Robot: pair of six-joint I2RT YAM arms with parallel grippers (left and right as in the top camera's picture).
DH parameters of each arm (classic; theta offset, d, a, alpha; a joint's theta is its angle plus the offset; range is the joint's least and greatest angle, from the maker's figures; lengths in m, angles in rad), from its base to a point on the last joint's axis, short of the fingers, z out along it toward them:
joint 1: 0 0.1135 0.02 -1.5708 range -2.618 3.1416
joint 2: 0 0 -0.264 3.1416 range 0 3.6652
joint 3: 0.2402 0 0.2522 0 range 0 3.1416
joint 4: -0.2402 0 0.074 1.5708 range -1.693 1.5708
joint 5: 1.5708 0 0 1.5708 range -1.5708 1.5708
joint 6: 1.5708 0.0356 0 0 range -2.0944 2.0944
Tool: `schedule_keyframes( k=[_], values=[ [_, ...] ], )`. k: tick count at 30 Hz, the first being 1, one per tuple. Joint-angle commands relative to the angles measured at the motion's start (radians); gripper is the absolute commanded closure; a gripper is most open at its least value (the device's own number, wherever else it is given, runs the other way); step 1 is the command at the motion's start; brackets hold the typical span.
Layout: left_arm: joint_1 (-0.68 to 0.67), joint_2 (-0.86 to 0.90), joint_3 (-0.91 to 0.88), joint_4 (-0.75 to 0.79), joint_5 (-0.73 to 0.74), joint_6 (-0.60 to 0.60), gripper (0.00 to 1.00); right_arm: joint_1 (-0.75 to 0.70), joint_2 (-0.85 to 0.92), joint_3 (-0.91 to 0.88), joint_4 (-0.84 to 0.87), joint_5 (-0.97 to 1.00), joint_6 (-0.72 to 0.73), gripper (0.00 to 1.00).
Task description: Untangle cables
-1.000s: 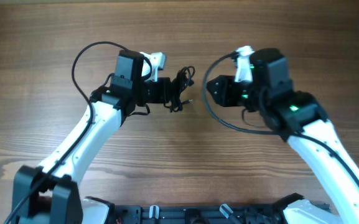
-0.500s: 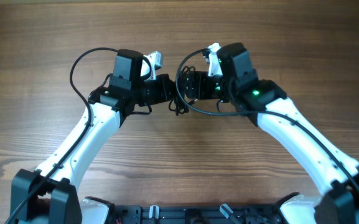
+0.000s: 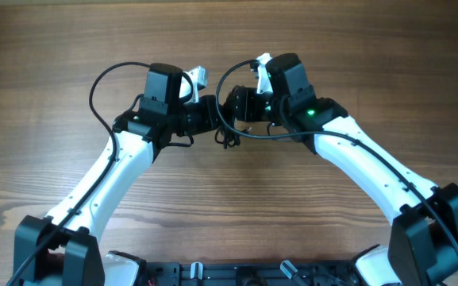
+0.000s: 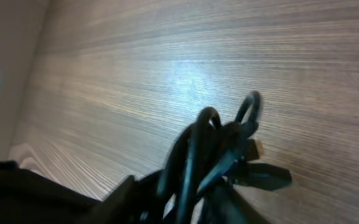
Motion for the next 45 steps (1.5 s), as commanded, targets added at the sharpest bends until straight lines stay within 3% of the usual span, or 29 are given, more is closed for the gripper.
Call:
schedule_keyframes(
  k=[1,6,11,23,31,35,37,41,45],
  values=[
    [-0.003,-0.022,0.026,0.019,0.039,-0.002,0.96,0.008,0.036,0.016,-0.016,0.047,-0.004,0.74],
    [0.0,-0.023,0.026,0.032,0.035,0.015,0.96,0.007,0.036,0.016,-0.067,0.128,0.055,0.96],
    [0.045,-0.036,0.026,0.048,0.036,0.028,0.96,-0.007,0.035,0.016,-0.201,0.272,0.15,0.96],
    [0.246,-0.189,0.026,0.049,0.036,0.034,0.96,-0.125,0.035,0.016,-0.346,0.276,0.151,0.96],
    [0.325,-0.253,0.026,0.024,0.013,0.161,0.96,-0.172,0.035,0.016,-0.427,0.238,0.147,0.96],
    [0.324,-0.25,0.026,0.003,0.008,0.166,0.96,-0.209,0.034,0.016,-0.428,0.101,0.036,0.96],
    [0.324,-0.25,0.026,0.016,0.057,0.197,0.96,-0.23,0.028,0.016,-0.402,-0.078,-0.124,0.96],
    [0.324,-0.25,0.026,0.063,0.234,0.247,0.96,-0.251,-0.006,0.056,-0.422,-0.367,-0.368,0.81],
    [0.324,-0.248,0.026,0.052,0.341,0.24,0.96,-0.224,-0.074,0.136,-0.438,-0.372,-0.463,0.5]
  ],
)
